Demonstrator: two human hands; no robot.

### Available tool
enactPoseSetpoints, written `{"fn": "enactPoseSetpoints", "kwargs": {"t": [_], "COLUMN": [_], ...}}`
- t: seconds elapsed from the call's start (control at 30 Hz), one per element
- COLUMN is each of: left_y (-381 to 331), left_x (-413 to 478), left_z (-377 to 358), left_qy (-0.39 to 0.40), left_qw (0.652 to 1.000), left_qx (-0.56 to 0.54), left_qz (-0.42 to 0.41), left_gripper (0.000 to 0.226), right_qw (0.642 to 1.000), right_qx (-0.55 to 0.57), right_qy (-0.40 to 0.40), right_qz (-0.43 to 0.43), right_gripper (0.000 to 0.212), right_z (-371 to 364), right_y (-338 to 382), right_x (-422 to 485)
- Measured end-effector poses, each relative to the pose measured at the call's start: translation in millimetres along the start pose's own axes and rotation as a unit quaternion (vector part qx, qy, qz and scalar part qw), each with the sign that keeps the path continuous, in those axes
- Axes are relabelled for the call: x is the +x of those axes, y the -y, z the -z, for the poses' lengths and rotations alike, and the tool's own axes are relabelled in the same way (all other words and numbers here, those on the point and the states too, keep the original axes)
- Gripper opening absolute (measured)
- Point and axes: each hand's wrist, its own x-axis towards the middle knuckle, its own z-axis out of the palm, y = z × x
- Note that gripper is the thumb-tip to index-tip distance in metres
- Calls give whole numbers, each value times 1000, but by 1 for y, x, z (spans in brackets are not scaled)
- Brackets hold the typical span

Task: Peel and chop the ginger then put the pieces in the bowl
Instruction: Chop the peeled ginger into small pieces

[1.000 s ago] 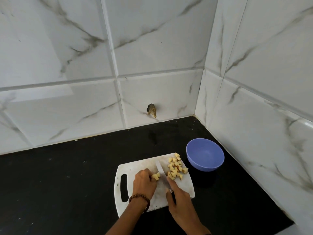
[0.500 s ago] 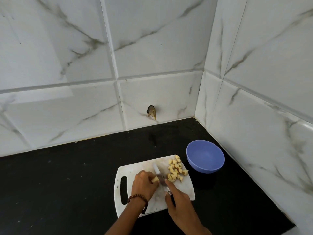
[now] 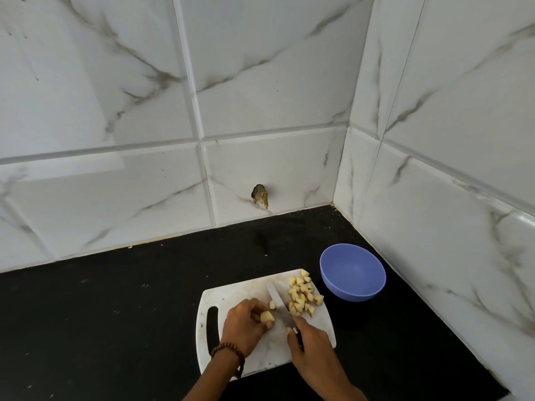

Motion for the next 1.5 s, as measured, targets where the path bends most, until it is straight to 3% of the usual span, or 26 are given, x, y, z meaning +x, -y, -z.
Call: {"fn": "enactPoseSetpoints", "kwargs": {"t": [0.1, 0.37, 0.73, 0.87, 0.97, 1.17, 1.33, 1.5], "left_y": [1, 2, 2, 5, 7, -2, -1, 0], "left_x": [0, -5, -7, -6, -6, -6, -2, 0], "left_z": [3, 7, 13, 15, 16, 9, 10, 9], "left_qy": [9, 25, -11, 4, -5, -64, -53, -46], "left_qw": [1000, 999, 999, 999, 999, 998, 998, 998], "left_qx": [-21, -31, 27, 28, 26, 19, 12, 30], "left_qz": [-9, -32, -41, -44, -33, -5, 21, 29], "left_gripper": [24, 23, 25, 28, 27, 15, 19, 11], "right_qw": [999, 997, 994, 990, 991, 996, 998, 999], "right_qx": [31, 19, -80, -109, -67, 76, 53, -4], "right_qy": [-9, -62, -72, -90, -107, -41, 9, 16], "right_qz": [-10, -42, -2, -12, -38, -30, -25, -32], "right_gripper": [26, 49, 23, 28, 30, 17, 43, 46], "right_z": [-1, -16, -13, -8, -8, -13, -18, -13], "right_y": [6, 21, 34, 28, 30, 41, 35, 32], "right_x": [3, 29, 58, 61, 60, 24, 9, 7]}}
